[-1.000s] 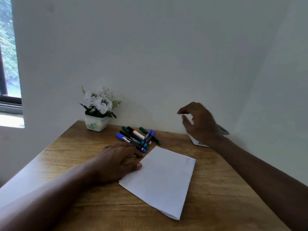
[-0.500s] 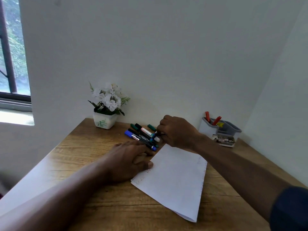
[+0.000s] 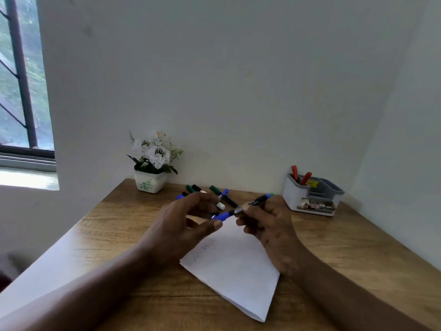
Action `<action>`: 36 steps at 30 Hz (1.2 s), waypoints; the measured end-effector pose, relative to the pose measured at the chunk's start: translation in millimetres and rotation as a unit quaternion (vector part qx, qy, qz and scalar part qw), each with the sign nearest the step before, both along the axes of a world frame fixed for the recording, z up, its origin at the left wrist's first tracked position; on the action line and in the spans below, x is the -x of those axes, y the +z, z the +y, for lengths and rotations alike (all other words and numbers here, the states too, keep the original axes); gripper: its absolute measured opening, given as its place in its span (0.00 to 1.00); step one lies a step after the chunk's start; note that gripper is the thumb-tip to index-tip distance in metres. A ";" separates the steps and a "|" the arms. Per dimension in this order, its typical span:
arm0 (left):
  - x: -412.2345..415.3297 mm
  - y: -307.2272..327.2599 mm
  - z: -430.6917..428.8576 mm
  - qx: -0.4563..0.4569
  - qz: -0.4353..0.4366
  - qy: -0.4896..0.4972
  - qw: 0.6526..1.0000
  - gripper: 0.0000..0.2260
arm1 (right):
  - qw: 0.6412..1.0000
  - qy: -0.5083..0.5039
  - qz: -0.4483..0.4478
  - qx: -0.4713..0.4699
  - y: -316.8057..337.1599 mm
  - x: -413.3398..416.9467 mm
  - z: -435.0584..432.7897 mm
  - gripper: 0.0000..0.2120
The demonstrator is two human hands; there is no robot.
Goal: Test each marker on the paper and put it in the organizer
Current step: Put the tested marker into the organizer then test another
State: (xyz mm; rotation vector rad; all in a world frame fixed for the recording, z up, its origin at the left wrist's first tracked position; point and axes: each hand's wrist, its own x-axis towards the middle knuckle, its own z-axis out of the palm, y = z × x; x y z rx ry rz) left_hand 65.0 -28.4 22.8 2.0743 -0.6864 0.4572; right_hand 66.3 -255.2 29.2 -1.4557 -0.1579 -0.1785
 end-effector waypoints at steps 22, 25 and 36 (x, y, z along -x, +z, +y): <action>4.1 -2.4 -9.0 -0.069 0.037 -0.058 0.995 0.10 | 0.995 0.054 0.026 0.075 -5.3 5.3 10.8 0.13; 6.1 -0.5 -9.5 -0.082 0.040 -0.065 0.994 0.13 | 0.995 0.057 0.033 0.079 -5.2 6.1 9.8 0.13; 1.8 -1.9 -2.2 -0.061 0.057 -0.052 0.995 0.15 | 0.999 0.041 0.034 -0.006 -2.4 6.6 6.7 0.10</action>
